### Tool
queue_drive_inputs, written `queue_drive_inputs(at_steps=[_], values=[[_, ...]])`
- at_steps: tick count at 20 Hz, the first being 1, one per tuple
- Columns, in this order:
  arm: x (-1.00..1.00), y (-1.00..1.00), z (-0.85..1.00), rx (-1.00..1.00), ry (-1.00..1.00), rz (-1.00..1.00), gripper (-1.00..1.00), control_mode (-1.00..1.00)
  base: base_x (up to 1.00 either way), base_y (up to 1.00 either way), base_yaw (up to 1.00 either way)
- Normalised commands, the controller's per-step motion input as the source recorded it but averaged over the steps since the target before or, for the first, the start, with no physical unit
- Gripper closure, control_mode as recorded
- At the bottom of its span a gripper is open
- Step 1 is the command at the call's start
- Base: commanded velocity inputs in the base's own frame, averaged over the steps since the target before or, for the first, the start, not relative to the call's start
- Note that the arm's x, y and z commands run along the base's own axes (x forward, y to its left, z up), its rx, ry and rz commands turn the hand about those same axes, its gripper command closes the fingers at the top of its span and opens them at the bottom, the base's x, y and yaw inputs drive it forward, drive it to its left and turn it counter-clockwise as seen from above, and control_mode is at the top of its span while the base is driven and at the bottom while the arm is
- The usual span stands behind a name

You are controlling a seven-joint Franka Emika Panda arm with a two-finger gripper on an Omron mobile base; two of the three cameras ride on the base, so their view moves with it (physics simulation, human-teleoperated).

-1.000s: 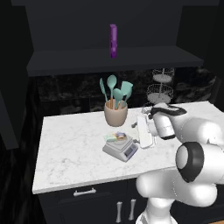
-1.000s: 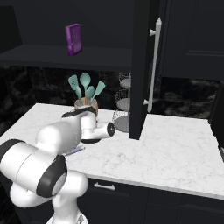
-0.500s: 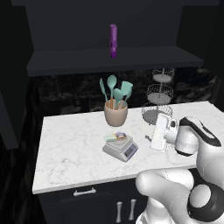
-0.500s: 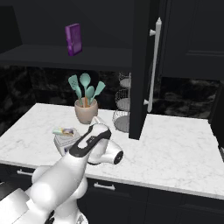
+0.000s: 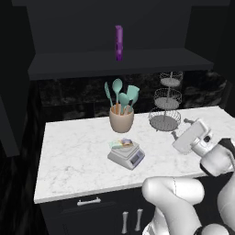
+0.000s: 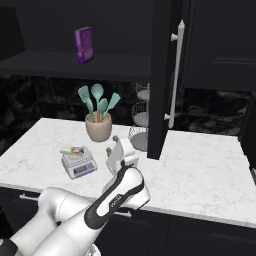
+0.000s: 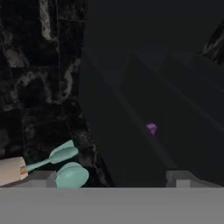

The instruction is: Pick the bar and place it on the digital scale for weighing, and close the cabinet.

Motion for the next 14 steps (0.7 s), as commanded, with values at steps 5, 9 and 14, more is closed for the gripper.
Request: queue_drive_inputs(at_steps=[5,9,14], values=[[-0.59,-0.75,0.78,0.06,-0.36,-0.17,-1.0,-1.0,0.0,0.0,0.0],[-0.7,-0.83,0.54,0.08,-0.05,-0.07,-1.0,-1.0,0.0,0.0,0.0],[-0.58,-0.95,0.14,0.08,0.0,-0.07,-1.0,-1.0,0.0,0.0,0.0]])
